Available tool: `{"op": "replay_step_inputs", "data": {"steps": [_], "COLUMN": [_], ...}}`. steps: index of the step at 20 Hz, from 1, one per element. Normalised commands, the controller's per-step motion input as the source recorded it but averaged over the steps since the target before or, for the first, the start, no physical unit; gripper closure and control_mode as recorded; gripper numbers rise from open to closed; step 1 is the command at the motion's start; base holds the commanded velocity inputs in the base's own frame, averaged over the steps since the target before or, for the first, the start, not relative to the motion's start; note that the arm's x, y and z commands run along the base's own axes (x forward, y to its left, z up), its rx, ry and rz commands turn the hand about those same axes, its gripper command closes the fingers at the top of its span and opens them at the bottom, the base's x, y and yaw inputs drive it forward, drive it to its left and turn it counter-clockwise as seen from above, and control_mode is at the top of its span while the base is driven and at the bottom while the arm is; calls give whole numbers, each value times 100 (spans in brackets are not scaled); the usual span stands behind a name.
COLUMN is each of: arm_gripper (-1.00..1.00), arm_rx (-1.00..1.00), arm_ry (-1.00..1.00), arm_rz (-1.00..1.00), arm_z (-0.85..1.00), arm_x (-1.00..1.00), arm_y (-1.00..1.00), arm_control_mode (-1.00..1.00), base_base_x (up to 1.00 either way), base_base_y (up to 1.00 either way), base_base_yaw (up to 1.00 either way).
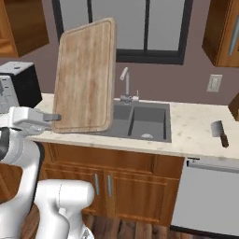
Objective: Move the cutting board and knife to the sink. Then move spray from the cabinet to the counter.
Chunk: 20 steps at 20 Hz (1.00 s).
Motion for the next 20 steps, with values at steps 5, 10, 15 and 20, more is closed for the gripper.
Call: {"op": "replay_step_inputs", "data": {"steps": [5, 10, 15, 20], "arm_gripper": [100, 100, 100, 100], "arm_rx": [0, 0, 0, 0], "arm_ry": [0, 0, 0, 0], "arm_rz": [0, 0, 0, 0], "arm_z": [0, 0, 0, 0], "arm_x": [0, 0, 0, 0], "arm_y": [0, 0, 0, 0], "arm_control_mode": [100, 100, 100, 100], "base_base_x": [35, 47, 52, 43], "base_base_y": [-18, -27, -43, -58], "base_base_yaw": [6, 10, 12, 10]}}
